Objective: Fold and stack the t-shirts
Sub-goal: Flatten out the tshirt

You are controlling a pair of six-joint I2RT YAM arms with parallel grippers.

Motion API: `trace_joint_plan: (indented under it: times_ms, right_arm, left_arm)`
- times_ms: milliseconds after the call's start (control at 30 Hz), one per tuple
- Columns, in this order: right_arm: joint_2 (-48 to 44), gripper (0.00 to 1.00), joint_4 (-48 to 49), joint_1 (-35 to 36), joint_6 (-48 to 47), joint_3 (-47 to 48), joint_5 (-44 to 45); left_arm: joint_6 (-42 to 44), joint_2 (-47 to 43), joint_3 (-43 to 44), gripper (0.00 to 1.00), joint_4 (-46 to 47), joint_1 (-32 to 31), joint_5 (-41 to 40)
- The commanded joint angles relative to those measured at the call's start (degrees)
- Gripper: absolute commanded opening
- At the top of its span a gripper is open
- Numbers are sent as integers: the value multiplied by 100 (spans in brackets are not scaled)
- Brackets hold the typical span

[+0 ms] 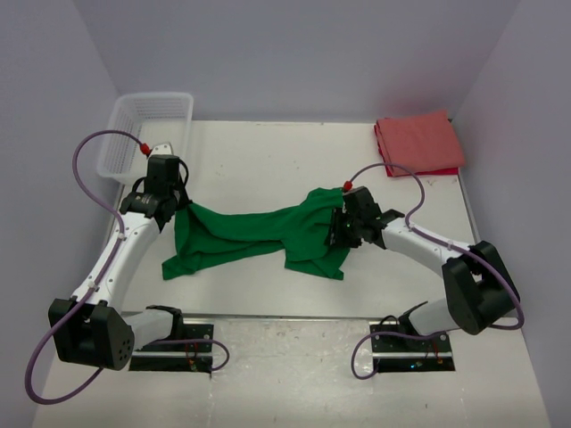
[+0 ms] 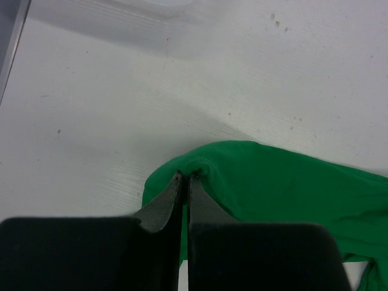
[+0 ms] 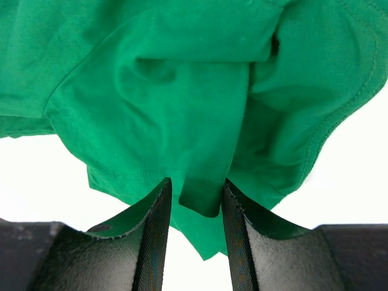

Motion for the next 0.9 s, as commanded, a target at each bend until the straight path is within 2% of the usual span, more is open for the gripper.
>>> trace_joint_plan:
  times_ms: [0,367,467,500,600,700,867]
  right_arm:
    - [-136,39,-74,36,35,205,180]
    - [-206,38,-180,36,96,240,356]
    - [-197,32,-206,36,88,266,373]
    - [-215,27,-206,36,96,267,382]
    - [-197,0,-233,36,114,284,391]
    - [-127,0,-285,28,114,328,461]
    - [-267,0,-539,36,149,459,1120]
  left_arm:
    - [187,-130,-32,0,204,36,73]
    - [204,-165,-49,0,213,36,64]
    - [204,-174,-49,0,204,36,64]
    - [204,-183,-49,0,204,36,64]
    - [204,-174,-41,0,204,36,73]
    - [204,-174,-49,0,213,36,82]
    - [204,-244,-58,0,231,36,117]
